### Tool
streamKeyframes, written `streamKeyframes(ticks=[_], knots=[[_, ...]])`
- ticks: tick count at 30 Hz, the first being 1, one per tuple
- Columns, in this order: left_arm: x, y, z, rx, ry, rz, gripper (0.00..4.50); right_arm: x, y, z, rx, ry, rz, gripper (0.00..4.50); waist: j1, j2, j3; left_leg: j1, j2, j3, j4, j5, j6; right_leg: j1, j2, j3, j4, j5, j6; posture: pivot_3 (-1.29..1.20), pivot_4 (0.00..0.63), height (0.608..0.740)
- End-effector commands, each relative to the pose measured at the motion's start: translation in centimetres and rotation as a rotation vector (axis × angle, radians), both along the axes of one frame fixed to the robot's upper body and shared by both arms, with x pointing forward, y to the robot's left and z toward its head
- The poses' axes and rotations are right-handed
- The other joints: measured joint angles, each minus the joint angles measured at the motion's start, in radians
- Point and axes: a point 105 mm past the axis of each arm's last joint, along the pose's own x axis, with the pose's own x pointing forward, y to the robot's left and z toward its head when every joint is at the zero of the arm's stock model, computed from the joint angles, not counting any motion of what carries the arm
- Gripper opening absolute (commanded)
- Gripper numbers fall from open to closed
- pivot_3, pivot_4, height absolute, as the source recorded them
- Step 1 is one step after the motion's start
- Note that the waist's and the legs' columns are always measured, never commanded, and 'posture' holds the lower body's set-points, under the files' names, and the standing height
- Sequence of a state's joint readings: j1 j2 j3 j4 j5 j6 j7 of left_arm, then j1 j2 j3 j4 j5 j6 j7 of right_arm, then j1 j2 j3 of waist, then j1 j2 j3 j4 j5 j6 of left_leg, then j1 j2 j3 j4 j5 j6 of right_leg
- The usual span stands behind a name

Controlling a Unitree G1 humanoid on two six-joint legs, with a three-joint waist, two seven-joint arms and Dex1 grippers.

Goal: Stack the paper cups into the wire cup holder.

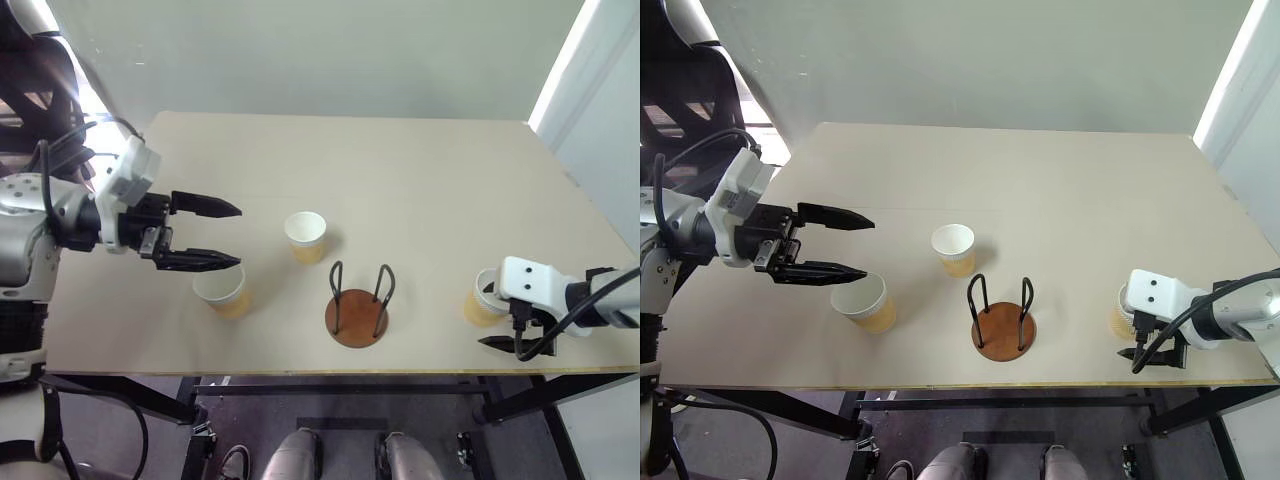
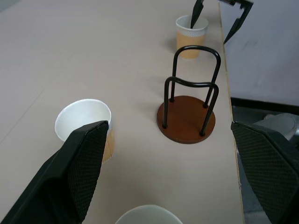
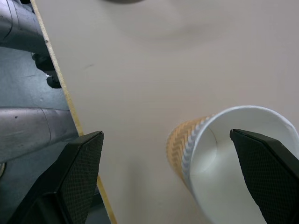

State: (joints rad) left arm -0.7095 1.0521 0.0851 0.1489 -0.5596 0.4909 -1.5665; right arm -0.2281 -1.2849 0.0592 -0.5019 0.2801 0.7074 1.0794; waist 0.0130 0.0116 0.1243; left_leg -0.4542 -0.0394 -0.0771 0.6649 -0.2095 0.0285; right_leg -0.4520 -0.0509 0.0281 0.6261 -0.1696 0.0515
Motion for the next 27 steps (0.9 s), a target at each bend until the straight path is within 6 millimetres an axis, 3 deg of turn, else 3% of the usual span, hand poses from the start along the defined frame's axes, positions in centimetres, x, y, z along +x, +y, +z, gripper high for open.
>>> streamKeyframes(ticks=[1,12,15,18,22,27], knots=[[-0.6,0.1,1.4,0.003,-0.055,-0.001,4.50,0.7,-0.1,0.0,-0.021,-0.032,0.010,3.90,0.000,0.000,0.000,0.000,0.000,0.000,0.000,0.000,0.000,0.000,0.000,0.000,0.000,0.000,0.000,0.00,0.150,0.740],[-0.6,0.0,1.4,0.002,-0.055,0.001,4.50,1.4,-0.5,-0.8,-0.052,-0.032,0.003,0.05,-0.001,0.000,0.000,0.000,0.000,0.000,0.000,0.000,-0.001,0.000,0.000,0.000,0.000,0.001,-0.001,0.00,0.150,0.740],[-0.9,0.0,2.4,-0.028,-0.075,-0.019,4.50,1.4,-0.7,-0.6,-0.055,-0.034,0.000,0.05,0.000,0.000,0.000,0.000,0.000,0.000,0.000,-0.001,-0.002,0.000,0.000,0.000,0.000,0.001,-0.001,0.00,0.150,0.740],[-1.5,-0.1,4.8,-0.157,-0.094,-0.051,4.50,1.4,-1.0,-0.1,-0.058,-0.039,-0.002,0.05,0.000,-0.002,0.001,0.000,0.000,0.000,0.000,-0.001,-0.003,0.000,0.000,-0.001,0.000,0.001,-0.002,0.00,0.150,0.740],[-2.2,0.8,5.5,-0.287,-0.059,-0.055,4.50,1.4,-1.3,0.3,-0.062,-0.043,-0.009,0.05,-0.001,-0.001,0.001,0.001,0.000,0.000,0.000,-0.001,-0.004,0.000,-0.001,-0.001,0.000,0.001,-0.002,0.00,0.150,0.740],[-2.3,1.6,4.0,-0.253,-0.011,-0.002,4.50,1.5,-0.9,1.0,-0.048,-0.052,0.006,0.05,-0.002,-0.001,0.001,0.001,0.000,0.000,-0.001,-0.001,-0.004,0.000,0.000,-0.001,0.000,0.001,-0.002,0.00,0.150,0.740]])
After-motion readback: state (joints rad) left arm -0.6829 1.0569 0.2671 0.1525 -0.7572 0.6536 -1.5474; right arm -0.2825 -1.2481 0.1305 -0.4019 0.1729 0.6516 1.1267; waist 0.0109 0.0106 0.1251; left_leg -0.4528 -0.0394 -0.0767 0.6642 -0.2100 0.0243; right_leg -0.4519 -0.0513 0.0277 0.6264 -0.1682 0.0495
